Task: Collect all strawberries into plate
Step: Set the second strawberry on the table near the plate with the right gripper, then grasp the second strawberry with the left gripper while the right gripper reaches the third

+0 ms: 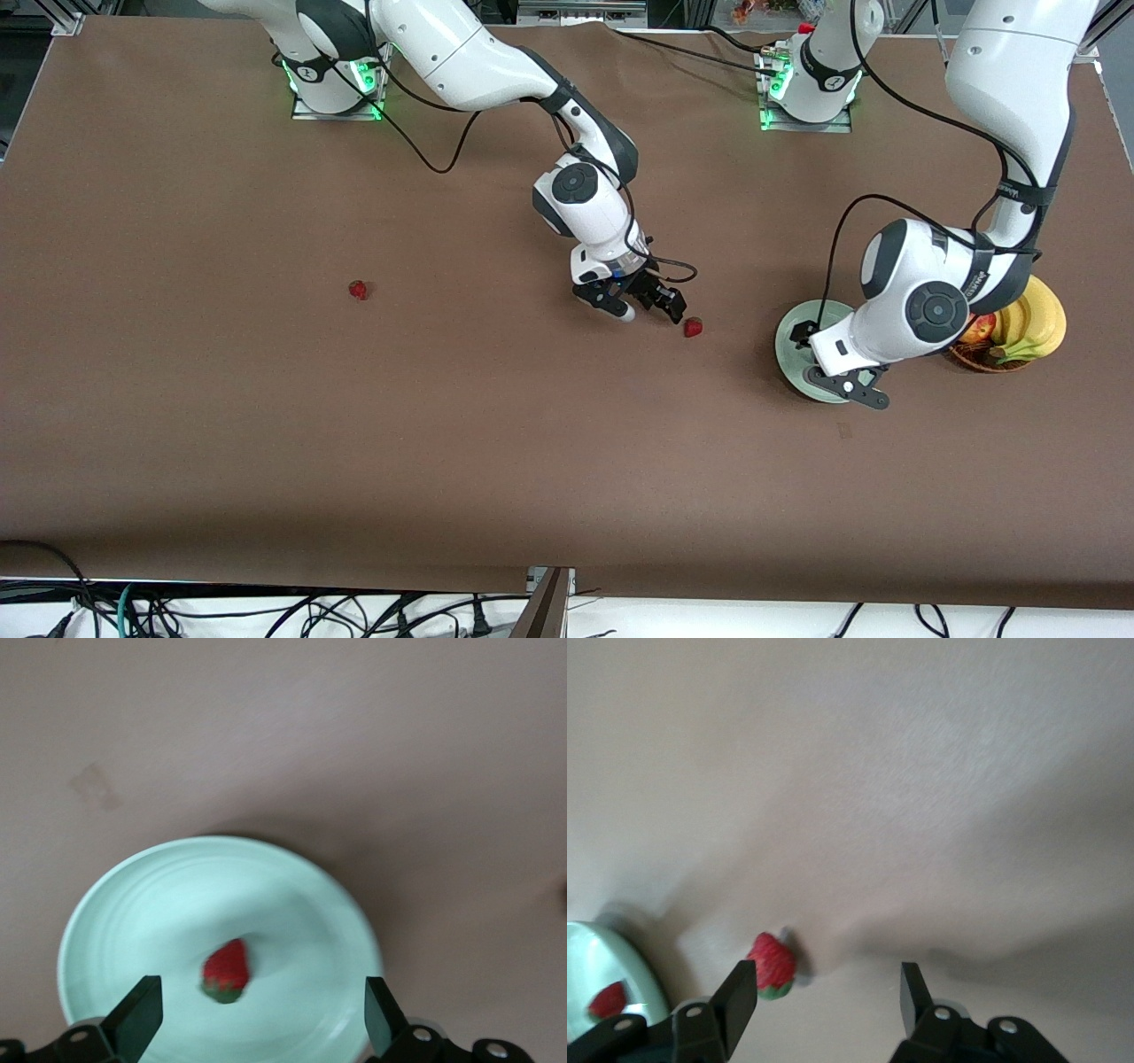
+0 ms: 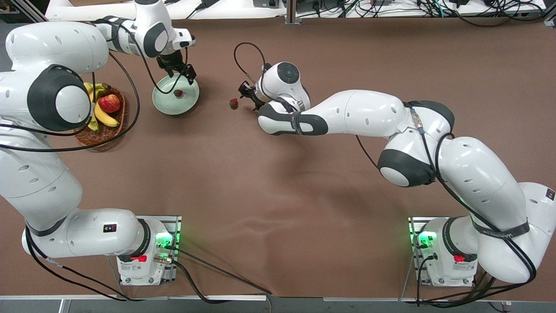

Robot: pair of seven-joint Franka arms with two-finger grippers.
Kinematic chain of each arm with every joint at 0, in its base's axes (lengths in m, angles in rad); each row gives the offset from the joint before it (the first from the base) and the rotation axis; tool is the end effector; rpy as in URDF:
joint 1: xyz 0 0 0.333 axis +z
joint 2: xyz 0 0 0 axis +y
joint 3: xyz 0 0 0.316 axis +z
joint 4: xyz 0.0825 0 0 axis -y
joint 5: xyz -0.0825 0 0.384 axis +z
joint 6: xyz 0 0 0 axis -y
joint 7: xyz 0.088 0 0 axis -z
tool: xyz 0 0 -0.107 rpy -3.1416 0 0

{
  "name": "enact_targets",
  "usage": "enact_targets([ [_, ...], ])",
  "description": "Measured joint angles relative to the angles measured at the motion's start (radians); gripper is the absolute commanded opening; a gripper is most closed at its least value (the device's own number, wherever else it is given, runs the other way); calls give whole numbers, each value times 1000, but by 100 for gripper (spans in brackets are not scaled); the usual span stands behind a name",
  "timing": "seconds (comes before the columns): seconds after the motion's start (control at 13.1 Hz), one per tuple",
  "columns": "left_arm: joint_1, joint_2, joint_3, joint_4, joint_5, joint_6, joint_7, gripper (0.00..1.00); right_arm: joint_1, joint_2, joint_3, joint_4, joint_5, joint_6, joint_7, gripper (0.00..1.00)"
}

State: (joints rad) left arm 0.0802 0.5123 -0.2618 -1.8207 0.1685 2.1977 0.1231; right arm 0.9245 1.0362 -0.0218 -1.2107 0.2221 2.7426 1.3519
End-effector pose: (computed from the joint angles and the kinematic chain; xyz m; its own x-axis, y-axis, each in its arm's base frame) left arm 0.6282 -0.0987 0.2542 0.9200 -0.3757 -0.1117 -0.3763 -0.9264 0.0169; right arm 0.4934 0.6207 0.1943 0.8221 -0.5672 -0.0496 -0.5165 -0.7063 -0.4841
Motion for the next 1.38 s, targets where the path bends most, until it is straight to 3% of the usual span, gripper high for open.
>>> enact_targets([
  [0.31,-6,-11,-110,4,0,-4,-232,100,-96,-68,-13,35,-40,-287,-162,87],
  [0.38,-12,-11,-128,3,0,-4,-279,100,-136,-105,-14,40,-40,-383,-248,95],
  [0.61,-74,8,-145,2,0,-3,-439,100,-239,-207,-16,41,-42,-646,-502,95],
  [0.76,-135,30,-145,2,0,4,-553,100,-266,-256,-57,20,-49,-782,-663,96],
  [0.99,-192,83,-145,-3,0,97,-699,100,-270,-344,-173,-133,-50,-830,-896,96],
  [1.38,-205,164,-143,-3,0,196,-846,100,-274,-504,-306,-526,-50,-685,-1151,95],
])
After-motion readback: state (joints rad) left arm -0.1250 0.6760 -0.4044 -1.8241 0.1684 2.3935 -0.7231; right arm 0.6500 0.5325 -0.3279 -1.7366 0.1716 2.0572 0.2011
